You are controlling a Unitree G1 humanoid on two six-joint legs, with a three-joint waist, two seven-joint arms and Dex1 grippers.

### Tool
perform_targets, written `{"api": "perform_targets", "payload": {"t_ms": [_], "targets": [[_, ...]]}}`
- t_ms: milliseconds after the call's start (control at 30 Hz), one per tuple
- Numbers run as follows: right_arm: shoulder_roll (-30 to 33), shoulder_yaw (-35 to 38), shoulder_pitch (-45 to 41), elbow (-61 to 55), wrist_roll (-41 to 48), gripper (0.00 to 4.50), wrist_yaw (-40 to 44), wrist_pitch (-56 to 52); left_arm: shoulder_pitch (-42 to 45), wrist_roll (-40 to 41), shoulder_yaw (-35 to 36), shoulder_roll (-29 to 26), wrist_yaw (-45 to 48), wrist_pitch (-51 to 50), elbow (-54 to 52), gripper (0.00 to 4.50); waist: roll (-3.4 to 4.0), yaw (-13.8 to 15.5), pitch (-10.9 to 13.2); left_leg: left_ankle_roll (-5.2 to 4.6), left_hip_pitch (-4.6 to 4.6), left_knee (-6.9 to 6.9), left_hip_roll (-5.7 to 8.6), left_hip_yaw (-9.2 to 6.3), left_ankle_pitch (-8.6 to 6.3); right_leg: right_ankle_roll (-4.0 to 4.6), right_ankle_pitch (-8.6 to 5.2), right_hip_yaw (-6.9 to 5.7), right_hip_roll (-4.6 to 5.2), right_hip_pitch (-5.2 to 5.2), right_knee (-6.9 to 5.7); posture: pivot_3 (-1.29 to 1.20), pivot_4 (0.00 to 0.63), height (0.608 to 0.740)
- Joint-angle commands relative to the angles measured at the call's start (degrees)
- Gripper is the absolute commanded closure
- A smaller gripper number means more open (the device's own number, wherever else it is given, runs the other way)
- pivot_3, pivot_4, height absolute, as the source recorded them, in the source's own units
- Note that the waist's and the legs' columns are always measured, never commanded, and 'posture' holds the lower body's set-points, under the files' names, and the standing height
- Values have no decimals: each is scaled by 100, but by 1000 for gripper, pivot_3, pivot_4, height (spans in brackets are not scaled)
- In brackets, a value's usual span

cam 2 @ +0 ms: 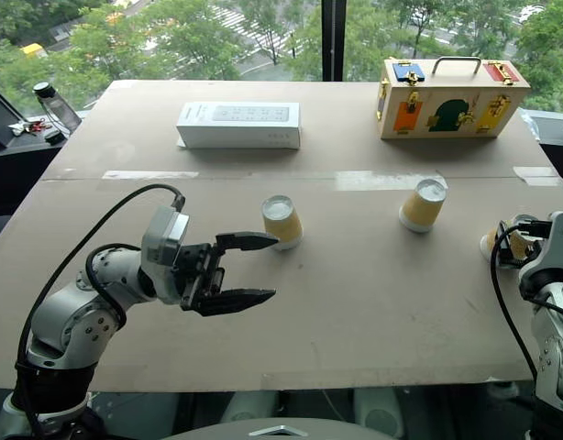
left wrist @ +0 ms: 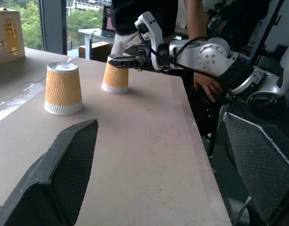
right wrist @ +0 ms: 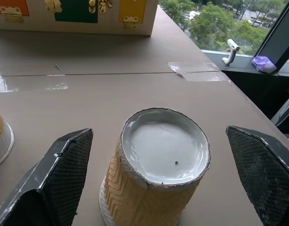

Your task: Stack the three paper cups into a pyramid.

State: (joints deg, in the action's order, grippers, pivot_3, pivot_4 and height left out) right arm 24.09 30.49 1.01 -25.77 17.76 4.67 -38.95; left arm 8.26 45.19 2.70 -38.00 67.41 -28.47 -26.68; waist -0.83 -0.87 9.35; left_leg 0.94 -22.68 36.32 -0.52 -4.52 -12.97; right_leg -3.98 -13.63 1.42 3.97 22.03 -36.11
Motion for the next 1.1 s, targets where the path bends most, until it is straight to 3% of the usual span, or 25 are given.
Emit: {"api": "perform_targets", "payload": {"t_ms": [33, 200, 233, 267, 367, 533, 733, 800, 900, 1033, 1100], "targets": [[10, 112, -171, -1, 61, 0, -26, 14, -48, 117, 16, -50, 46, 57, -301, 99, 0, 4, 0, 0, 0, 0, 0, 0, 0, 0, 0, 0, 0, 0, 0, 0, 150, 740], [-5, 127, -306, 397, 29, 0, -85, 57, -44, 125, 10, -56, 30, 56, -306, 99, 1, 5, 1, 0, 0, 0, 0, 0, 0, 0, 0, -1, 0, 0, 0, 0, 150, 740], [-5, 147, -312, 453, 48, 608, -66, 81, -44, 129, 10, -54, 19, 52, -316, 0, 2, 5, 1, 0, 0, 0, 0, 0, 0, 0, 0, 0, 0, 0, 0, 0, 150, 740], [0, 161, -315, 497, 61, 770, -52, 100, -44, 131, 9, -51, 9, 50, -323, 0, 4, 2, 2, 0, 0, 0, 0, 0, 0, 0, 0, 0, 0, 0, 0, 0, 150, 740], [59, 145, -302, 597, 36, 2283, 9, 204, -47, 129, 2, -43, -15, 46, -330, 0, 5, 0, 3, 0, 0, 0, 0, 1, 0, 0, 0, 1, 0, 0, 0, 0, 150, 740], [172, 215, -146, 256, 406, 2332, 568, 425, -194, 16, 88, 49, -171, 180, -246, 0, 13, 0, 6, 0, 0, 0, 0, 1, 0, -1, 0, 1, 0, 0, 0, 0, 150, 740], [798, 308, 902, -1520, 2532, 2332, 2412, -114, -786, -461, 316, 439, -425, 1007, 114, 0, 34, 10, 15, -1, -3, -5, -4, -2, 0, -19, 7, -2, -2, 1, 5, 0, 150, 740], [1207, -179, 1357, -2240, 2998, 2332, 2968, -358, -1081, -526, 428, 364, -296, 1104, 288, 0, 42, 14, 11, -1, -5, -3, -5, -3, 0, -4, -2, -3, -2, 1, 5, 0, 150, 740], [1387, -1193, 1086, -2451, 2814, 2332, 2811, -383, -1355, -429, 594, 241, -200, 1107, 386, 0, 12, -33, 13, -3, 4, -12, -21, 0, -1, -4, -4, 0, -18, 0, 13, 0, 150, 740], [997, -3043, -260, -1563, 1267, 2332, 2172, -13, -1671, -388, 911, 142, -85, 1214, 524, 0, -10, -39, 5, -2, 7, 6, -23, 3, -1, -20, -11, 6, -20, 1, 17, 0, 150, 740], [797, -3515, -695, -1095, 793, 2332, 2033, 147, -1783, -333, 1075, 112, -15, 1261, 535, 0, -11, 15, 4, -2, 5, 6, -20, 0, -2, -20, -11, 5, -19, 5, 17, 0, 150, 740]]}}
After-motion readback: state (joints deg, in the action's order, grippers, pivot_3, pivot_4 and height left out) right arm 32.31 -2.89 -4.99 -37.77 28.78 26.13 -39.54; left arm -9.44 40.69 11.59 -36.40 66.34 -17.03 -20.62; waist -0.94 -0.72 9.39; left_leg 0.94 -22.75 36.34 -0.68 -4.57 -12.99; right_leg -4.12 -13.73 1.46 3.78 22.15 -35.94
